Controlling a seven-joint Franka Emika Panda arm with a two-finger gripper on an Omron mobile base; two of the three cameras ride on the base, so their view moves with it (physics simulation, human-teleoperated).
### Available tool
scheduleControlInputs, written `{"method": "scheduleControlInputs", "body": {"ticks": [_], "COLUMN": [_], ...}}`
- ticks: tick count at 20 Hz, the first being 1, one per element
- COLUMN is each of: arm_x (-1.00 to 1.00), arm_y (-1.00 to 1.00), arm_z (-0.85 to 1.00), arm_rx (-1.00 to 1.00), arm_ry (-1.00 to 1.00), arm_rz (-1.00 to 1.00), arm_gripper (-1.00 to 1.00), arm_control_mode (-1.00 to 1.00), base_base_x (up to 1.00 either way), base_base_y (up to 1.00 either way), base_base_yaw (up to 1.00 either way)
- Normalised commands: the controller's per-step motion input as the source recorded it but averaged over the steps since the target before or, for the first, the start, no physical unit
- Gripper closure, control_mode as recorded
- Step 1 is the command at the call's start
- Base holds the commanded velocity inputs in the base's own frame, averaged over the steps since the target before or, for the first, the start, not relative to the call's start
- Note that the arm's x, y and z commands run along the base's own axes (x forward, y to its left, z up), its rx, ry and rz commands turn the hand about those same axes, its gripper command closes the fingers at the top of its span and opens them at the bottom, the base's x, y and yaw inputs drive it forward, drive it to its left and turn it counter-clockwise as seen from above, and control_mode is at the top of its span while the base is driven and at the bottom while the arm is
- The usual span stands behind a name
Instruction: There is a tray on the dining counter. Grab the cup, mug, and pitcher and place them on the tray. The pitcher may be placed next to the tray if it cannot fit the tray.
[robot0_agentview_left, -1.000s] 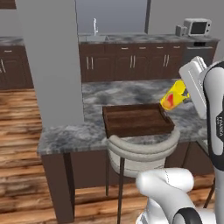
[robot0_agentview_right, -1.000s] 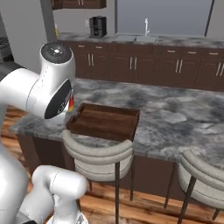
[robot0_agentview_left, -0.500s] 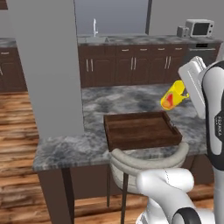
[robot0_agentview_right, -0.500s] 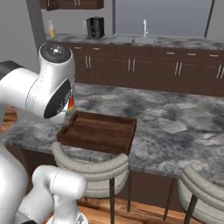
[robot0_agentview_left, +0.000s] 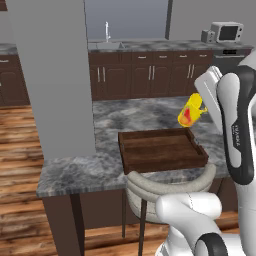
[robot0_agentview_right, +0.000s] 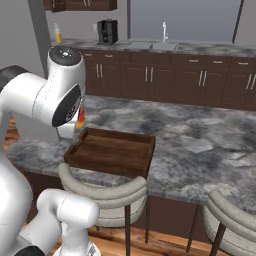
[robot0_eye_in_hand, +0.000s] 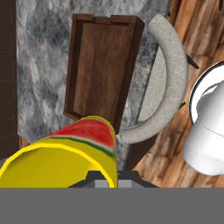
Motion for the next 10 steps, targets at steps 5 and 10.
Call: {"method": "scheduleControlInputs", "body": {"ticks": [5,10], "arm_x": [0.64,0.65], "arm_y": [0.44,0.14], "arm_z": [-0.35,-0.35], "arm_rx": [-0.09,-0.02], "arm_ry": [0.2,0.16], "arm_rz": [0.0,0.0], "arm_gripper": [1.0,1.0], "arm_control_mode": [-1.0,-1.0], "base_base_x": [0.0,0.0], "base_base_y": [0.0,0.0], "base_base_yaw": [0.0,0.0]}}
